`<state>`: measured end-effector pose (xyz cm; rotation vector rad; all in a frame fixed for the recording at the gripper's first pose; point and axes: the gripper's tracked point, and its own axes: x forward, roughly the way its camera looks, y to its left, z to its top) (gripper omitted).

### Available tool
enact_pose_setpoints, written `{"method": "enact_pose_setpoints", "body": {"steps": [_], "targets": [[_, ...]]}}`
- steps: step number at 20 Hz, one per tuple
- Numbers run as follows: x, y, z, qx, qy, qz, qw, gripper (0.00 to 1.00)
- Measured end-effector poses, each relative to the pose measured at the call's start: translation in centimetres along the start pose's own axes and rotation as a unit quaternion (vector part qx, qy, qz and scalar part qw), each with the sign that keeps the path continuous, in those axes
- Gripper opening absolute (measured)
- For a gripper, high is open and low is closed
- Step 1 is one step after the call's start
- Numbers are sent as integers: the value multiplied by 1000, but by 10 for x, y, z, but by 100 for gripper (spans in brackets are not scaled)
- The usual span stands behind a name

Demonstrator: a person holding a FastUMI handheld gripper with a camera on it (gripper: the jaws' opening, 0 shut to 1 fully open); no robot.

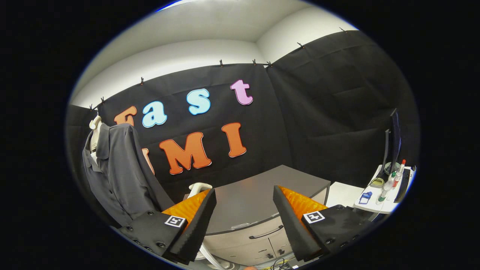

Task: Iron the clothes twice with a garment steamer, once on the left side and once on the right side.

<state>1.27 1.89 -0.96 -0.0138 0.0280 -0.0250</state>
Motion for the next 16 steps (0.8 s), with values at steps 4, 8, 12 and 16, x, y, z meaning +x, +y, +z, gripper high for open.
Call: {"method": "enact_pose_setpoints", "body": {"steps": [4, 8, 12, 16], "targets": [[13, 5, -10, 4, 23, 9, 1000, 98], [31, 11, -24, 26, 64, 20, 997, 98], [52, 29, -26, 37, 87, 40, 995, 98], [72, 59, -27, 43, 122, 70, 989, 98]]}}
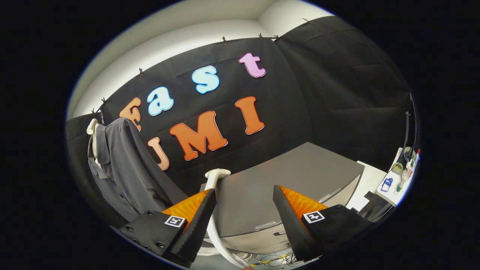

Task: Iron the clothes twice with a garment steamer, once on the left side and once on the right side.

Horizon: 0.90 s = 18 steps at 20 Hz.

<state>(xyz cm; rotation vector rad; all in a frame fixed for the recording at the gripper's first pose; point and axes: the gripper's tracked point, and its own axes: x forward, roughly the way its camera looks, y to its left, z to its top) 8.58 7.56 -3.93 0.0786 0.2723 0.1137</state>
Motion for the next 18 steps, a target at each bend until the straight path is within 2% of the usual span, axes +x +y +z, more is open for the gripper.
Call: {"method": "enact_pose_setpoints", "body": {"steps": [8, 18], "targets": [[62, 64, -9, -62, 70, 46, 995, 98], [170, 105, -57, -149, 181, 51, 971, 99]]}}
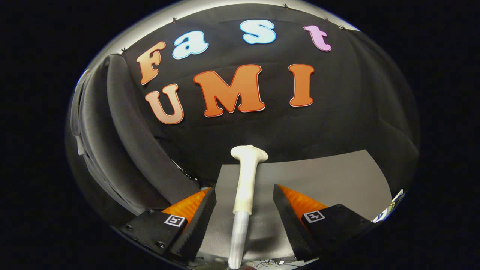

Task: Iron the clothes twice with a garment steamer, once on the left side and once on the right side.

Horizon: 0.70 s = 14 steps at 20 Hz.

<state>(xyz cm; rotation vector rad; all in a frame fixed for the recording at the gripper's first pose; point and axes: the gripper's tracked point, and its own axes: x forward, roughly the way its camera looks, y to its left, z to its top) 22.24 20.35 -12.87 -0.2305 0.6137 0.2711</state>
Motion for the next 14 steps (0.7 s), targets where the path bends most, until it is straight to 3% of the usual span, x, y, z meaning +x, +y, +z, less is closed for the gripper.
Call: {"method": "enact_pose_setpoints", "body": {"steps": [10, 14], "targets": [[73, -5, -16, -7, 78, -14, 997, 98], [88, -7, -28, 7, 107, -13, 994, 82]]}}
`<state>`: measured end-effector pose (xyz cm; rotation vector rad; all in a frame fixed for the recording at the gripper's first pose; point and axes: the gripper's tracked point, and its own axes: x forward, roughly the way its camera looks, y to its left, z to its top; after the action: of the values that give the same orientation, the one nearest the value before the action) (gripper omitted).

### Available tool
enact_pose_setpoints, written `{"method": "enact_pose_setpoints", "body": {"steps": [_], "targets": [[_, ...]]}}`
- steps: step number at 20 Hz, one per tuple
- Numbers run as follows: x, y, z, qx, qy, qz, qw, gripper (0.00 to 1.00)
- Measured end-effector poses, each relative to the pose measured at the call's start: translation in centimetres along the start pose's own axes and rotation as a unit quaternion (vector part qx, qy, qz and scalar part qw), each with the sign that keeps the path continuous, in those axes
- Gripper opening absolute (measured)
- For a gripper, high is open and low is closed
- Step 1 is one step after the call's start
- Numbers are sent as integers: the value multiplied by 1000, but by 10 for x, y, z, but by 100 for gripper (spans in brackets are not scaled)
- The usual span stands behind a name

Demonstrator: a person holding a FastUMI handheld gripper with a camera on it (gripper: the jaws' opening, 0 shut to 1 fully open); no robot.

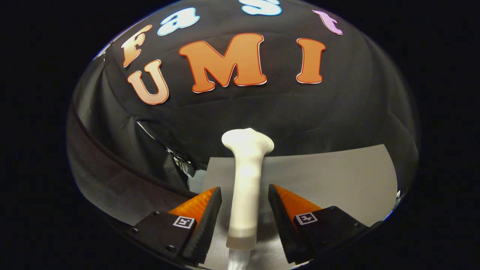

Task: Iron the clothes twice with a garment steamer, once on the left side and once on the right side.

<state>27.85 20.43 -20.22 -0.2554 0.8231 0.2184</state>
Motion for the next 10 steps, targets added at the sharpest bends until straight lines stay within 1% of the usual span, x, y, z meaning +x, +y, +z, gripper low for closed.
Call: {"method": "enact_pose_setpoints", "body": {"steps": [2, 4, 6, 10], "targets": [[2, 3, -6, 7, 11, 11, 1000, 73], [5, -2, -11, 15, 20, 7, 1000, 65], [7, -4, -17, 23, 31, 4, 999, 50], [5, -6, -25, 34, 53, 14, 998, 47]]}}
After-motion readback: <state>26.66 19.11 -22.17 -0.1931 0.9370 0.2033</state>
